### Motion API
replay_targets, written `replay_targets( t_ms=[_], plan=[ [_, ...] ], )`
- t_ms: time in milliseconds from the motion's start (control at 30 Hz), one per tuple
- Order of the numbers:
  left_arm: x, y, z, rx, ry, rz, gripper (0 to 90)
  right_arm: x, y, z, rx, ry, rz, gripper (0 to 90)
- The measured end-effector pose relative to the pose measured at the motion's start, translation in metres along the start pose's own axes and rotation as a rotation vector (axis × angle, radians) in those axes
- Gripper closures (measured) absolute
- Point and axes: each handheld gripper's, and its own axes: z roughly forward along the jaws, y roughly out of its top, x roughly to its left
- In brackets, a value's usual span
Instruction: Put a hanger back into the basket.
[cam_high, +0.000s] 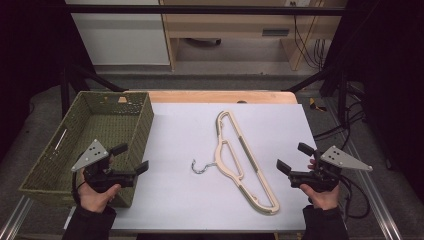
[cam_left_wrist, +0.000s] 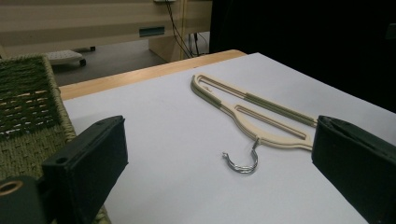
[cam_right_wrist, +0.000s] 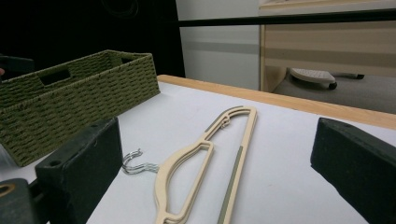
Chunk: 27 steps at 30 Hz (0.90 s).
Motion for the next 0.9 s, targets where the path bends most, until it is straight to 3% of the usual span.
replay_targets(
  t_ms=[633, 900],
  plan=[
    [-0.03, 0.01, 0.031, 0.052, -0.067, 0.063, 5.4, 0.009, 0.001, 0.007, 0.03, 0.011, -0.033, 2.6],
    [-0.039, 0.012, 0.057, 0.091, -0.115, 0.08, 5.9, 0.01, 0.0, 0.009, 0.045, 0.014, -0.038, 2.6]
  ],
)
